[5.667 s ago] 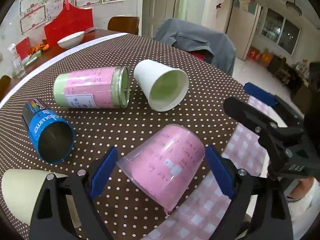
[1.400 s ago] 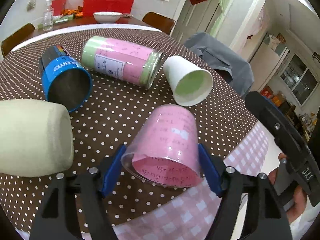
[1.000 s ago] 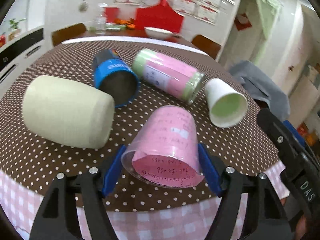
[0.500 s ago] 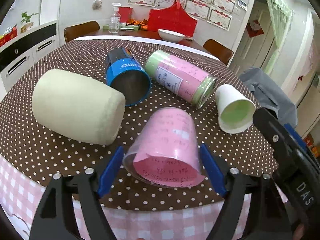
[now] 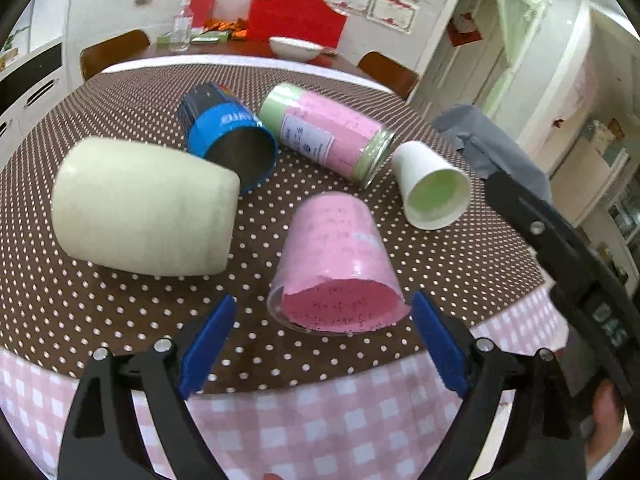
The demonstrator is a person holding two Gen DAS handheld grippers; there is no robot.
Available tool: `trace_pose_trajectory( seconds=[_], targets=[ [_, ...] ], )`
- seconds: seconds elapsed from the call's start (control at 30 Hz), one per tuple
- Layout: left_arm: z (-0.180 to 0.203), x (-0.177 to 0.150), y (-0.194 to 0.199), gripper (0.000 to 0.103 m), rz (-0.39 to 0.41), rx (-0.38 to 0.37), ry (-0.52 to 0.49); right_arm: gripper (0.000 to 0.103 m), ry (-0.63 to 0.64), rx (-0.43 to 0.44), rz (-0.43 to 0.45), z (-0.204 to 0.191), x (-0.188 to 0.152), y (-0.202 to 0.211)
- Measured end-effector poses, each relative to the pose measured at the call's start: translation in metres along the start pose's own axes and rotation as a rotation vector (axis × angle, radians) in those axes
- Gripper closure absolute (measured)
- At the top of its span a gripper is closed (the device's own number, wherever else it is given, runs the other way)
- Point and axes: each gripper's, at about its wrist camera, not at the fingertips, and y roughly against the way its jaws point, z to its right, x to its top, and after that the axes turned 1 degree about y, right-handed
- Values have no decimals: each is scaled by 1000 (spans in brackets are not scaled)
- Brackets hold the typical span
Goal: Flip cup upside down
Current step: 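Release the pink cup from the left tool while the right tool grasps it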
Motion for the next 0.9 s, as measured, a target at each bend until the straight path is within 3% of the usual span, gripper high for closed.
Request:
trace_pose_trajectory(
  seconds=[0.2, 0.37, 0.63, 0.9],
  targets=[
    [-10, -1, 35, 15, 104, 10, -57, 6, 14, -2, -24, -15, 6, 5],
    [-35, 6, 60, 15, 187, 70, -10, 6, 5, 34, -91, -26, 7, -3],
    [-63, 21, 75, 15, 257, 203, -20, 6, -8, 107, -206, -48, 3, -22],
    [-84, 31, 78, 15, 290, 220, -42, 6, -55, 159, -337, -59, 2, -54]
  ],
)
